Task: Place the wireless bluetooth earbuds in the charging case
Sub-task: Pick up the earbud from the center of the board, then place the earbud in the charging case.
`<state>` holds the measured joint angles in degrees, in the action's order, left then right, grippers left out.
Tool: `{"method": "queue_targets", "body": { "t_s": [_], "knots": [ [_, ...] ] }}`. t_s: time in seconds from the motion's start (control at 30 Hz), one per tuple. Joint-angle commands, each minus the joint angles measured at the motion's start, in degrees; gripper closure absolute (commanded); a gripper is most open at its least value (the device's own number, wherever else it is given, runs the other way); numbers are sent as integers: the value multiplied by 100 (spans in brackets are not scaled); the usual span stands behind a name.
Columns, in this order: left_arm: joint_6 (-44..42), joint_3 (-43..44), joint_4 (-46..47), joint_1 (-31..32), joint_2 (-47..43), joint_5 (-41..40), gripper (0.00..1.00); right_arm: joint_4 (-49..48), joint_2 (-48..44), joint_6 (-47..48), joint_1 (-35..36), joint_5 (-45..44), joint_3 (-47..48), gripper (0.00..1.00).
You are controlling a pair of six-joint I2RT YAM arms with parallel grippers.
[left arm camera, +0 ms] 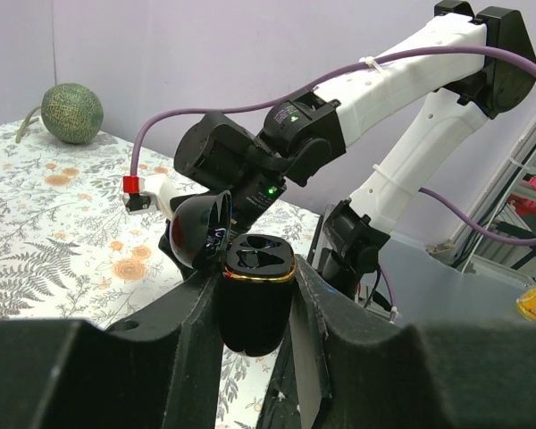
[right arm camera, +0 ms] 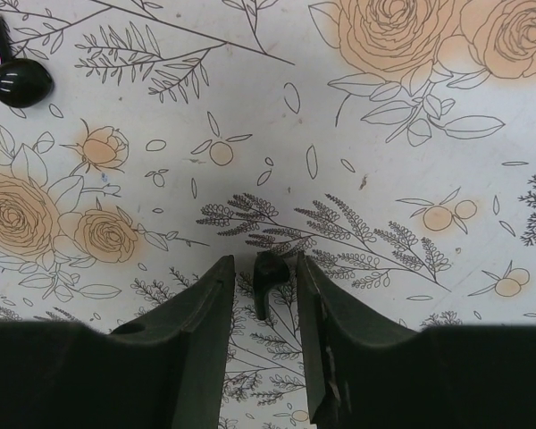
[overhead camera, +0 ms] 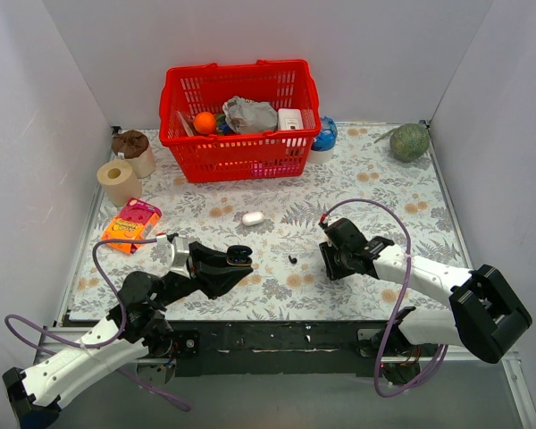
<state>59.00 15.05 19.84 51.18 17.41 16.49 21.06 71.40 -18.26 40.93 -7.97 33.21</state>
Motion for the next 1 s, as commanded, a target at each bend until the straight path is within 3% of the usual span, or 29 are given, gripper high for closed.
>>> {"method": "queue_targets", "body": {
  "t_s": [0.0, 0.23, 0.47, 0.73, 0.97],
  "knots": [
    [32, 33, -6, -3, -80, 3, 100, 408, 94, -81, 3, 181, 63, 60],
    [32, -28, -15, -3, -168, -6, 100, 390, 129, -81, 3, 199, 63, 73],
    [6, -11, 3, -3, -159, 12, 100, 294, -90, -90, 3, 173, 71, 99],
    [-187, 42, 222, -3, -89, -93, 100, -1032, -2032, -72, 3, 935, 299, 99],
    [-679, 322, 1143, -3, 587, -287, 100, -1859, -2481, 182, 12, 1753, 1670, 99]
  ]
}}
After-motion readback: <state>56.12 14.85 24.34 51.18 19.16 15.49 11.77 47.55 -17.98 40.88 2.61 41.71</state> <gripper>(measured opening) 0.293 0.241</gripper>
